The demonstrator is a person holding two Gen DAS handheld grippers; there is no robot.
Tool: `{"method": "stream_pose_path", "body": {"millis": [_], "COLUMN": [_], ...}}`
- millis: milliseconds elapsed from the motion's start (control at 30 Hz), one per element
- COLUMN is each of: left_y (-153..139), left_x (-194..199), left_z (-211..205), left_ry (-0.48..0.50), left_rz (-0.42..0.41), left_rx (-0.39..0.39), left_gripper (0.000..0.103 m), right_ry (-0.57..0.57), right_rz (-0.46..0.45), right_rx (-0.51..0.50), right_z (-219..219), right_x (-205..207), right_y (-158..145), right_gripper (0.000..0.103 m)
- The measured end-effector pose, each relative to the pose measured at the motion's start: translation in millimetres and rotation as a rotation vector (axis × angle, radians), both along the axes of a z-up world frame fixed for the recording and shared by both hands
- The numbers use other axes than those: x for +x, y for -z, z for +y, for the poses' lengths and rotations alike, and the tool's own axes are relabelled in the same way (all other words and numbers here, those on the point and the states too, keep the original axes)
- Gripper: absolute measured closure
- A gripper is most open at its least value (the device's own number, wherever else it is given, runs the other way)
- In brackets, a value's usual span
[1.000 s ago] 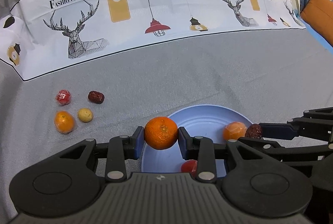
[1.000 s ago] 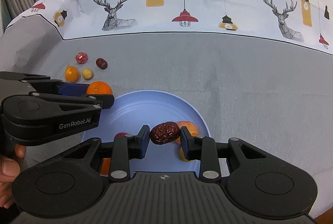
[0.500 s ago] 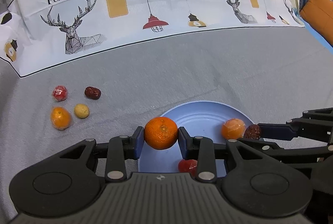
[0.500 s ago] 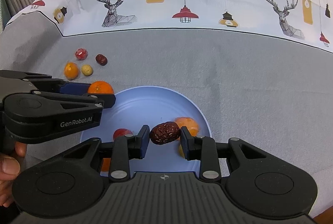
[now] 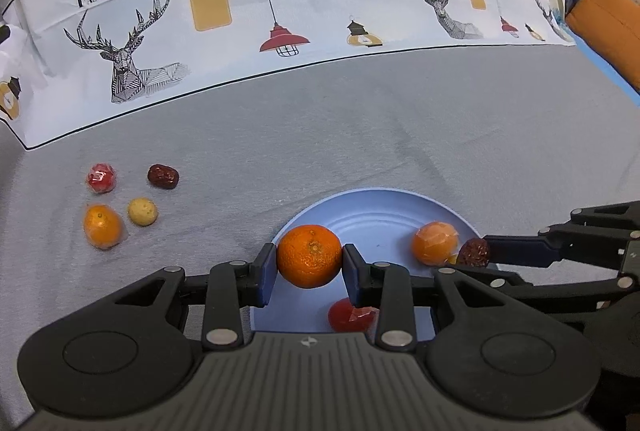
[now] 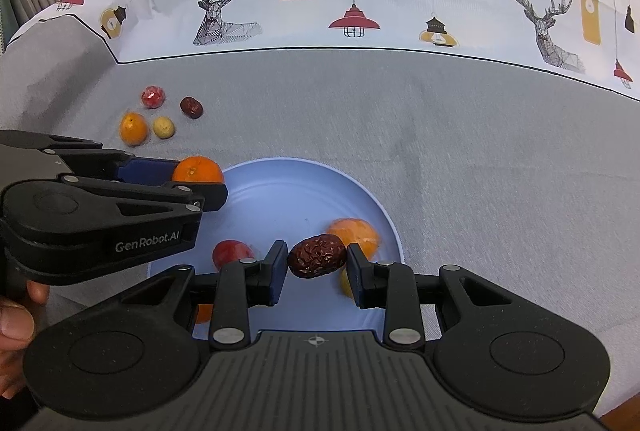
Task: Organize fruits
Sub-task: 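Open the left gripper to drop the tangerine while the right drops the date onto the plate, then move the left gripper to the fruit cluster and grasp the wrapped orange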
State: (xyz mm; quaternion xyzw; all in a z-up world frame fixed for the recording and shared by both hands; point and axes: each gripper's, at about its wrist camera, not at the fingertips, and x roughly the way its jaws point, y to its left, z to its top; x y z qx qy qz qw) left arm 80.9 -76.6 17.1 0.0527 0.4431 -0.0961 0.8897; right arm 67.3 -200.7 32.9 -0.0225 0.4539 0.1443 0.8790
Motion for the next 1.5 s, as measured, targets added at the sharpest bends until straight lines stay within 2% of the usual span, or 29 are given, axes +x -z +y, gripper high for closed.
{"method": "stream_pose_path", "body": {"millis": [67,100,133,567,867,1267,1400,1433,1500], "left_y": [-1,-2,-2,-9,-13,-20,-22,-24,-32], "left_x": [0,0,-1,-1,-2,-2,2,4,11], "left_z": [1,0,0,3,6,11,18,22,28], "left_ry": [0.001,0.001,0.002,-0.025,-0.034,-0.057,-0.085,-0.089,-0.086], "left_rz": [0.001,-0.002,-0.007,-0.036,-0.061,-0.099,-0.099,-0.087,-0.090], "left_rx": [-0.013,-0.014,-0.016,-0.032,-0.034,-0.017,0.001,-0.006,-0.003], "left_gripper": [0.058,0.051,0.049,0.050,0.065,0.066,0.074,0.080,0.081], "right_ry": [0.002,0.003,0.005,0.031,0.050,0.092,0.106,0.111,0.121], "right_rz": [0.005,0.006,0.004,-0.012,-0.040,-0.093,-0.117,-0.124,-0.140], "right_rx": [-0.002,-0.001,0.000,-0.011,-0.003,0.024,0.047,0.056,0.070], "right_z": [0,0,0,-2,-4,-12,-15,-15,-15], "right_x": [0,0,0,0,-1,-1,0,0,1], "right_y": [1,1,0,0,-5,-13,-17,-18,-21], "right_gripper": [0.067,0.064,0.058,0.054,0.054,0.054,0.055,0.057,0.061]}}
